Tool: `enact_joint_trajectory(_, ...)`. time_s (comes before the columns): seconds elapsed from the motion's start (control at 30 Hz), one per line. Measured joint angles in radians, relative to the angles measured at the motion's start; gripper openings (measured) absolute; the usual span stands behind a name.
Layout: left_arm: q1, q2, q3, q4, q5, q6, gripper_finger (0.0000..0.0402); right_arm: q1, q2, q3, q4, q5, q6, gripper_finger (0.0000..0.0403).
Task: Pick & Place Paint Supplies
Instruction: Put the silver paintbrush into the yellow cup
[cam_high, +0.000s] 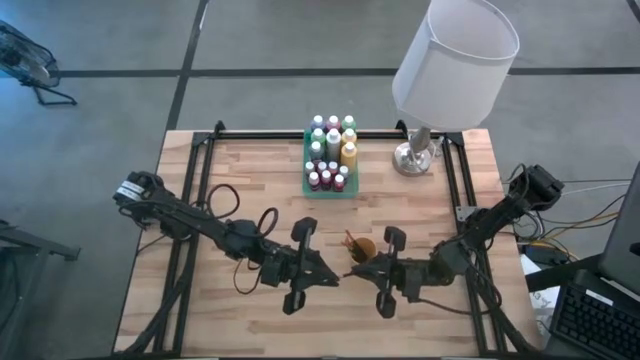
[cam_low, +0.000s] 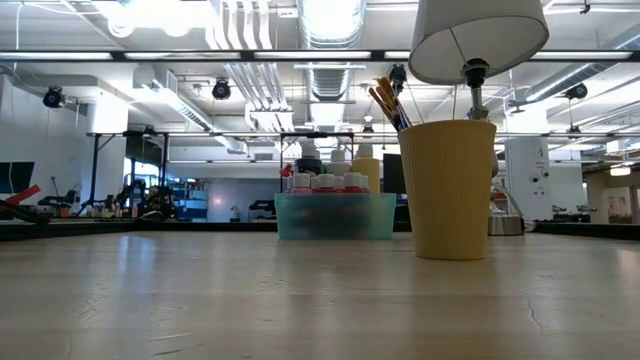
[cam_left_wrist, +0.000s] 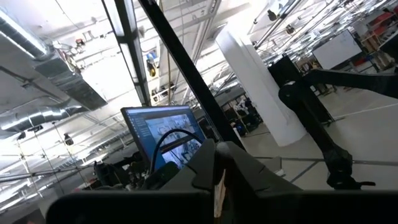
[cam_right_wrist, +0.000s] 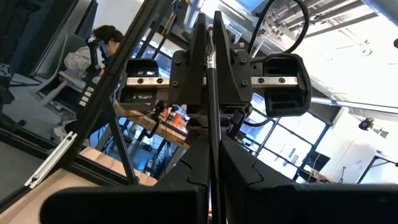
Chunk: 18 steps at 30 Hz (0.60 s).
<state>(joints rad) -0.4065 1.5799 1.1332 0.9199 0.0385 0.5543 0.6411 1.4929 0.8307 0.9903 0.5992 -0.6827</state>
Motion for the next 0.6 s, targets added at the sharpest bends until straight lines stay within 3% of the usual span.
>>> enact_joint_trajectory(0.33, 0.0, 0.0, 0.014, -0.034, 0.0, -0.022, 0.002, 0.0, -0.001, 0.0, -0.009, 0.003, 0.024, 0.0017)
enact_joint_trajectory(0.43, 0.0, 0.0, 0.014, -0.042, 0.0, -0.024, 0.0016, 0.007, -0.006, 0.0, -0.032, 0.02, 0.055, 0.0041)
enact_joint_trajectory(0.6, -0.001, 0.0, 0.022, -0.102, -0.055, -0.027, 0.0014, 0.034, -0.035, 0.03, -0.184, 0.16, 0.103, 0.0109)
